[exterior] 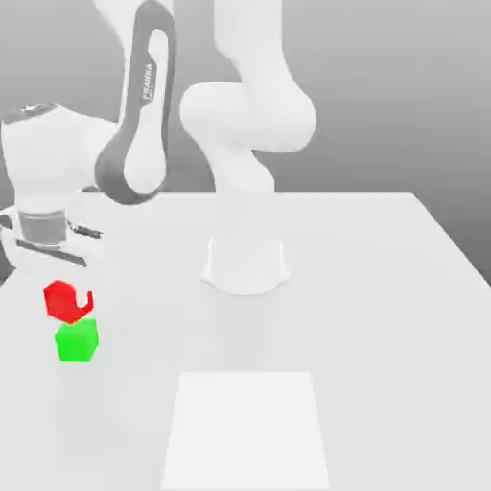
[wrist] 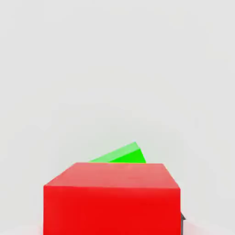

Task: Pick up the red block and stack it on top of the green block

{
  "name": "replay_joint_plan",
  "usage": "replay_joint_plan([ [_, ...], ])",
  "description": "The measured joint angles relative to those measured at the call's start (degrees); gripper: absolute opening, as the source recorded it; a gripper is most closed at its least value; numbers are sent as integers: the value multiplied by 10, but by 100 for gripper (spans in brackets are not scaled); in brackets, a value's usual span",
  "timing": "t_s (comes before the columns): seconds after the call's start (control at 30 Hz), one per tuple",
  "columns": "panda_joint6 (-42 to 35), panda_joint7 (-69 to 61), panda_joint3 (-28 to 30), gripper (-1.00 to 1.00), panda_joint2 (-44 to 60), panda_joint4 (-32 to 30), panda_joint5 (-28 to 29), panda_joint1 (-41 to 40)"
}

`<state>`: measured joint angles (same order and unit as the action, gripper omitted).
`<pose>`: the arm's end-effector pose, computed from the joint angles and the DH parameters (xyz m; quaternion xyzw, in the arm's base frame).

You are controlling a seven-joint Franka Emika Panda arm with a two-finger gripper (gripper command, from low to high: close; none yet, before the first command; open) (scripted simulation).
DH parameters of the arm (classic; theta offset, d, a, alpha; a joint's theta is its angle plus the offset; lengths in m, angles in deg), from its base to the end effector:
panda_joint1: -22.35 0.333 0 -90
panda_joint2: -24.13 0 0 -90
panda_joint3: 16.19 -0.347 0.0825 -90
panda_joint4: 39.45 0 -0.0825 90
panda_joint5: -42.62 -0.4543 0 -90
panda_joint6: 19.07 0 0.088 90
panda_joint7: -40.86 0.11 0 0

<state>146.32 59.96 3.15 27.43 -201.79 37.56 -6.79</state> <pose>0.2475 -0.2922 0.1460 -0.8067 0.5909 -0.0003 0.0016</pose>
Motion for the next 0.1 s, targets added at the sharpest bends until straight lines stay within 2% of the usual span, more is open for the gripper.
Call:
replay_joint_plan([
  [0.1,0,0,0,100,0,0,0,0],
])
